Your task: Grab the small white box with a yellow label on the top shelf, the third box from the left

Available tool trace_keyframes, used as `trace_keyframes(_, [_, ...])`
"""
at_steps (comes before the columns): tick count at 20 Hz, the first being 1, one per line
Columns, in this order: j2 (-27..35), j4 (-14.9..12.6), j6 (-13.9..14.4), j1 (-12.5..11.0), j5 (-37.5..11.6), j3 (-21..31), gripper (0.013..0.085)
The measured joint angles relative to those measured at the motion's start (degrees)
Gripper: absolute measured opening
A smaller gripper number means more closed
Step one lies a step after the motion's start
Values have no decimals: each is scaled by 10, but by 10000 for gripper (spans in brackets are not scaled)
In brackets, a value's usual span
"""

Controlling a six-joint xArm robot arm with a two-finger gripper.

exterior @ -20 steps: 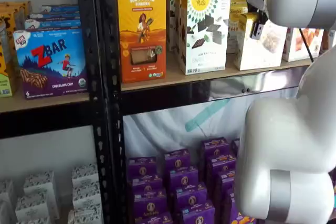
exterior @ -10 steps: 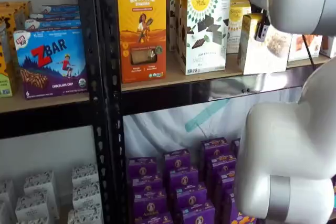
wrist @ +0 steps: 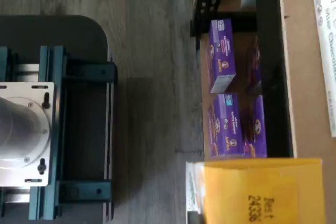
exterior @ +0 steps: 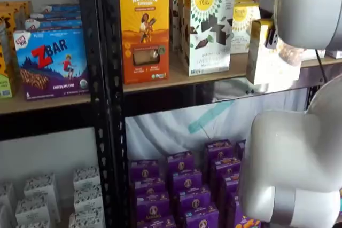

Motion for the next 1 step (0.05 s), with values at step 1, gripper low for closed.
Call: trace_keyframes(1, [-4,-1,-1,-1,1,4,330])
